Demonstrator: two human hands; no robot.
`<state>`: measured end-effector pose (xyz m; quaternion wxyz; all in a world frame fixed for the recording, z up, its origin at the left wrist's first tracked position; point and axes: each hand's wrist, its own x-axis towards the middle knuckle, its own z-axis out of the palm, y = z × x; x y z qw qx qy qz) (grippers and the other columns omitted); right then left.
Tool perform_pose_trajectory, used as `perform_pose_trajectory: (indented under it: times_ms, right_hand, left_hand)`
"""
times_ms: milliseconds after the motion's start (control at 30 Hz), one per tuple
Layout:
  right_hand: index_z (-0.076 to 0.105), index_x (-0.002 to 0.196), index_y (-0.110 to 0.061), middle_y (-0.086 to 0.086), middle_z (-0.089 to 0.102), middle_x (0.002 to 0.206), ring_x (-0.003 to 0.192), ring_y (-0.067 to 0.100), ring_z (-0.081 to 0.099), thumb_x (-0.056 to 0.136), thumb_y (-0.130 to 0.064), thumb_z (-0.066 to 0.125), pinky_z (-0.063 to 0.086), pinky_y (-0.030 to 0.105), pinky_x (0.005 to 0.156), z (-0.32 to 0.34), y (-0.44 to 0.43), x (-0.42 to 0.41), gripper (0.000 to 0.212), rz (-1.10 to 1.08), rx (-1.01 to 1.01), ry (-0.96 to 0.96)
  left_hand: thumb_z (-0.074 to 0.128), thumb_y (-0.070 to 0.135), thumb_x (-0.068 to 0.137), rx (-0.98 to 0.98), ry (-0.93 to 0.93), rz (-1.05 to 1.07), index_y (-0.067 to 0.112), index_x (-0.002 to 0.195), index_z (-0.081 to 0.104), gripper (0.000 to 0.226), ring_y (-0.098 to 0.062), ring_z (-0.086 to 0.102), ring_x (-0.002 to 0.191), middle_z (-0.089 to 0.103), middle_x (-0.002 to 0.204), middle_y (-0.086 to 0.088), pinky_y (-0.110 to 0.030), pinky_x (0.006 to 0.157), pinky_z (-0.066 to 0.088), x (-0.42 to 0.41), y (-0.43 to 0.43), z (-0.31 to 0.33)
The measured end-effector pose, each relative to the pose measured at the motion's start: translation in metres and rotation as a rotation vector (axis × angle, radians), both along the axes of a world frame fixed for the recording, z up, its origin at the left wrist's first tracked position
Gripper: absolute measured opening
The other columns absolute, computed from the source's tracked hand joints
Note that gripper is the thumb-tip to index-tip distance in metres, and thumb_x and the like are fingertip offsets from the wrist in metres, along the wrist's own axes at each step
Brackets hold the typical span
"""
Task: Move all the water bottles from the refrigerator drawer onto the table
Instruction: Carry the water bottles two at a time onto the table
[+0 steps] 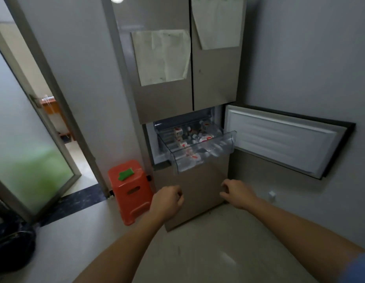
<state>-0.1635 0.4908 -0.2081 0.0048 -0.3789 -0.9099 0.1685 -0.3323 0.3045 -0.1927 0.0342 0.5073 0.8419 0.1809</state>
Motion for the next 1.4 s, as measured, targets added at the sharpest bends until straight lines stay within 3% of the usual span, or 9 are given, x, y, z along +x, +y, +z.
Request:
perform_pose_trajectory:
  times_ms: [267,733,833,967,1167,1300,1400]
  right_hand:
    - [0.055,0.128,-0.019,0.004,0.062,0.123,0.107,0.022,0.060,0.092,-0.040,0.058,0.049,0.031,0.084,0.018,0.157,-0.095,0.042,0.008,-0.034,0.042]
    - [0.057,0.124,-0.019,0.009,0.065,0.117,0.105,0.028,0.062,0.090,-0.040,0.058,0.050,0.036,0.085,0.004,0.325,-0.233,0.040,0.025,-0.020,-0.001]
    - [0.055,0.128,-0.018,0.010,0.064,0.120,0.107,0.028,0.061,0.089,-0.041,0.058,0.051,0.040,0.089,-0.006,0.361,-0.271,0.045,0.038,-0.017,-0.087]
    - [0.055,0.127,-0.012,0.011,0.063,0.122,0.109,0.027,0.060,0.089,-0.044,0.061,0.047,0.033,0.087,-0.032,0.399,-0.313,0.050,0.034,-0.029,-0.213]
    - [0.049,0.134,-0.017,0.008,0.055,0.133,0.123,0.027,0.052,0.078,-0.055,0.067,0.042,0.041,0.102,-0.080,0.426,-0.356,0.070,0.076,-0.057,-0.519]
    - [0.057,0.125,-0.018,0.002,0.061,0.124,0.115,0.021,0.058,0.076,-0.046,0.072,0.048,0.033,0.089,-0.096,0.423,-0.373,0.058,0.184,0.055,-0.618]
    - [0.055,0.122,-0.017,0.005,0.061,0.121,0.111,0.023,0.059,0.072,-0.048,0.072,0.047,0.032,0.086,-0.096,0.430,-0.373,0.061,0.209,0.044,-0.586]
  left_hand:
    - [0.054,0.030,0.089,0.038,0.011,0.068,0.024,0.091,0.062,0.011,-0.018,0.064,0.082,0.069,0.089,0.003,-0.029,0.066,0.047,-0.086,0.138,0.012]
    - [0.052,0.033,0.092,-0.002,-0.063,0.049,0.019,0.096,0.063,0.018,-0.017,0.063,0.081,0.068,0.090,-0.001,-0.035,0.071,0.053,-0.200,0.314,-0.041]
    - [0.052,0.034,0.091,-0.031,-0.098,0.059,0.020,0.098,0.064,0.019,-0.018,0.063,0.083,0.068,0.092,-0.002,-0.037,0.076,0.054,-0.225,0.344,-0.060]
    - [0.048,0.037,0.092,-0.092,-0.197,0.059,0.018,0.095,0.063,0.025,-0.024,0.064,0.085,0.069,0.091,-0.007,-0.037,0.074,0.053,-0.244,0.367,-0.085]
    - [0.042,0.043,0.095,-0.131,-0.262,0.115,0.017,0.094,0.062,0.032,-0.027,0.065,0.082,0.069,0.086,-0.009,-0.035,0.068,0.051,-0.249,0.371,-0.106]
    - [0.045,0.044,0.092,-0.148,-0.263,0.185,0.020,0.100,0.061,0.031,-0.025,0.063,0.088,0.070,0.091,-0.008,-0.033,0.068,0.045,-0.248,0.371,-0.109]
    - [0.046,0.049,0.090,-0.169,-0.290,0.245,0.021,0.099,0.061,0.033,-0.023,0.064,0.086,0.070,0.087,-0.005,-0.032,0.069,0.045,-0.249,0.371,-0.109]
